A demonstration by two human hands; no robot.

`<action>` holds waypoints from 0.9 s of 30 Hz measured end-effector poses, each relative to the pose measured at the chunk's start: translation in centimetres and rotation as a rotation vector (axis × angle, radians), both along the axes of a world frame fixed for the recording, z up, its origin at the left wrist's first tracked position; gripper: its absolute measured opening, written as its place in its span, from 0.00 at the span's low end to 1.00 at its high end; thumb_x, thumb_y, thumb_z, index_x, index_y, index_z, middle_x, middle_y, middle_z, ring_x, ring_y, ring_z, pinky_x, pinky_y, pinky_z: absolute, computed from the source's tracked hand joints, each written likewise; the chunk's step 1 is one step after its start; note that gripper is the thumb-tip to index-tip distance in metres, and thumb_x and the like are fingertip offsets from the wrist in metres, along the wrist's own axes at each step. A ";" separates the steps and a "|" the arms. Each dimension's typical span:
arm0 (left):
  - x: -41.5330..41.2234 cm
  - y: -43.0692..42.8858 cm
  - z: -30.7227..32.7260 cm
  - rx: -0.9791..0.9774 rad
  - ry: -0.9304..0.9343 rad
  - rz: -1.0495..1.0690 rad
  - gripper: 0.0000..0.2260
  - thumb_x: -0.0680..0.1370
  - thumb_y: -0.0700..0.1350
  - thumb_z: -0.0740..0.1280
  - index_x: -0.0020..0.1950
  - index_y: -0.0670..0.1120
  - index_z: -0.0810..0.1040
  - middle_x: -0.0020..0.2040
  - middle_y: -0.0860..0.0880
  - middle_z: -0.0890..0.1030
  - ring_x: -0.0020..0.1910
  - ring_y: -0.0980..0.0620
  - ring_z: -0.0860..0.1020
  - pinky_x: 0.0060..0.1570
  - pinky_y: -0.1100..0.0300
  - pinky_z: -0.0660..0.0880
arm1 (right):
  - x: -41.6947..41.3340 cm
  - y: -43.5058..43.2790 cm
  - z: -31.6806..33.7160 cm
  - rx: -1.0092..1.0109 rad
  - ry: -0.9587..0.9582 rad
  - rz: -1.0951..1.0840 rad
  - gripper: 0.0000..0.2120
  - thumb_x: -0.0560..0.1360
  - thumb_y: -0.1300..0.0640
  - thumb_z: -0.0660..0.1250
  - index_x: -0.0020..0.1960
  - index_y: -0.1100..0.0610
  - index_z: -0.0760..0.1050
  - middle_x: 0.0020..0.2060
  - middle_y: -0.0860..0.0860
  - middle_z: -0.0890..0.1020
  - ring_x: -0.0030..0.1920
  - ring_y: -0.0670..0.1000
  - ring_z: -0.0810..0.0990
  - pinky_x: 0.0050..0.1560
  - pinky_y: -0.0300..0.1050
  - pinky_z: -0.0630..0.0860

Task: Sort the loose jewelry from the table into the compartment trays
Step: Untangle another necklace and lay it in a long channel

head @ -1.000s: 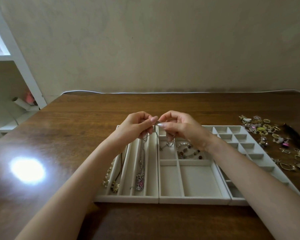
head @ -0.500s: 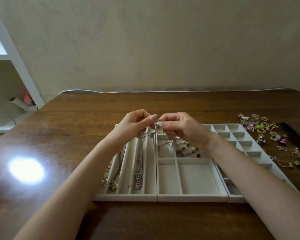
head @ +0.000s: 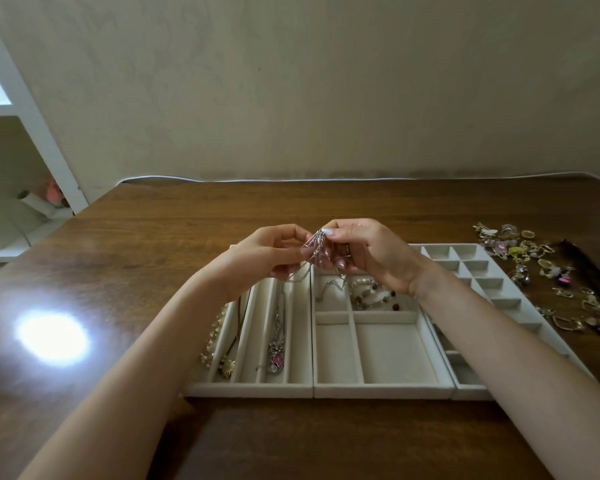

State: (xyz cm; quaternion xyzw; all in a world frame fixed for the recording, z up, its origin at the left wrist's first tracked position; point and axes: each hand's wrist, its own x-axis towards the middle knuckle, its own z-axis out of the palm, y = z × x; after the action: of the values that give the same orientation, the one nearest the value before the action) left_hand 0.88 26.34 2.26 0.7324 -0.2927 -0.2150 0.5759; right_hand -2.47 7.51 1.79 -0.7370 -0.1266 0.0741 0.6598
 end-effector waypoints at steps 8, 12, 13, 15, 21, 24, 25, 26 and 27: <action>0.0 0.0 -0.1 0.018 0.007 -0.064 0.06 0.77 0.35 0.63 0.50 0.43 0.75 0.34 0.55 0.76 0.31 0.58 0.67 0.32 0.66 0.64 | -0.1 0.0 0.2 0.015 0.021 -0.004 0.10 0.79 0.60 0.56 0.45 0.61 0.75 0.34 0.51 0.74 0.33 0.48 0.69 0.34 0.42 0.62; 0.2 0.0 -0.1 0.001 -0.021 -0.005 0.03 0.75 0.39 0.66 0.47 0.44 0.77 0.34 0.52 0.72 0.32 0.57 0.66 0.35 0.64 0.65 | -0.2 0.0 0.3 0.036 0.022 -0.018 0.11 0.79 0.60 0.54 0.45 0.61 0.73 0.34 0.51 0.74 0.31 0.48 0.69 0.32 0.41 0.63; 0.2 0.0 -0.1 -0.008 -0.025 0.005 0.03 0.74 0.41 0.67 0.47 0.44 0.78 0.34 0.51 0.72 0.32 0.57 0.67 0.35 0.64 0.66 | -0.2 0.0 0.3 0.037 0.025 -0.022 0.11 0.79 0.60 0.54 0.46 0.62 0.74 0.34 0.52 0.74 0.31 0.48 0.70 0.31 0.40 0.64; 0.2 0.0 0.0 -0.030 -0.018 0.010 0.07 0.71 0.45 0.68 0.46 0.43 0.78 0.35 0.52 0.74 0.32 0.58 0.67 0.34 0.66 0.66 | -0.2 0.0 0.3 0.039 0.025 -0.021 0.13 0.79 0.60 0.54 0.50 0.65 0.75 0.35 0.53 0.75 0.31 0.48 0.70 0.30 0.38 0.67; 0.1 -0.1 0.0 0.018 -0.031 -0.013 0.08 0.69 0.45 0.70 0.45 0.44 0.76 0.36 0.50 0.73 0.31 0.57 0.68 0.35 0.64 0.67 | -0.3 0.1 0.3 0.016 -0.004 -0.024 0.10 0.80 0.60 0.56 0.46 0.62 0.75 0.36 0.53 0.77 0.34 0.49 0.72 0.33 0.40 0.68; 0.1 -0.1 -0.1 0.024 -0.052 0.019 0.06 0.72 0.39 0.70 0.46 0.43 0.76 0.36 0.49 0.74 0.31 0.57 0.69 0.35 0.64 0.66 | -0.2 0.0 0.2 0.033 0.000 -0.024 0.10 0.80 0.59 0.57 0.46 0.61 0.75 0.37 0.53 0.79 0.34 0.50 0.74 0.34 0.42 0.69; 0.1 -0.1 -0.1 0.025 -0.062 0.028 0.05 0.72 0.37 0.70 0.46 0.43 0.76 0.36 0.49 0.75 0.32 0.57 0.70 0.36 0.64 0.67 | -0.1 0.0 0.2 0.036 0.002 -0.027 0.10 0.80 0.59 0.57 0.46 0.61 0.75 0.37 0.54 0.79 0.34 0.50 0.75 0.34 0.42 0.69; 0.1 -0.1 -0.1 0.024 -0.069 0.036 0.05 0.73 0.37 0.69 0.47 0.42 0.77 0.36 0.50 0.76 0.32 0.57 0.70 0.36 0.64 0.67 | -0.1 0.0 0.2 0.039 0.004 -0.029 0.10 0.80 0.59 0.58 0.46 0.61 0.75 0.38 0.55 0.79 0.34 0.50 0.75 0.35 0.42 0.69; 0.1 -0.1 -0.1 0.020 -0.074 0.047 0.04 0.73 0.37 0.69 0.47 0.42 0.77 0.35 0.51 0.76 0.32 0.57 0.70 0.36 0.64 0.68 | 0.0 -0.1 0.1 0.043 0.006 -0.030 0.10 0.80 0.58 0.58 0.47 0.61 0.75 0.39 0.55 0.79 0.34 0.50 0.75 0.35 0.42 0.70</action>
State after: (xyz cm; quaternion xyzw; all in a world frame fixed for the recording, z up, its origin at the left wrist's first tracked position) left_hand 1.00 26.25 2.12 0.7521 -0.2945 -0.1773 0.5623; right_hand -2.50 7.44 1.93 -0.7243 -0.1154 0.0637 0.6768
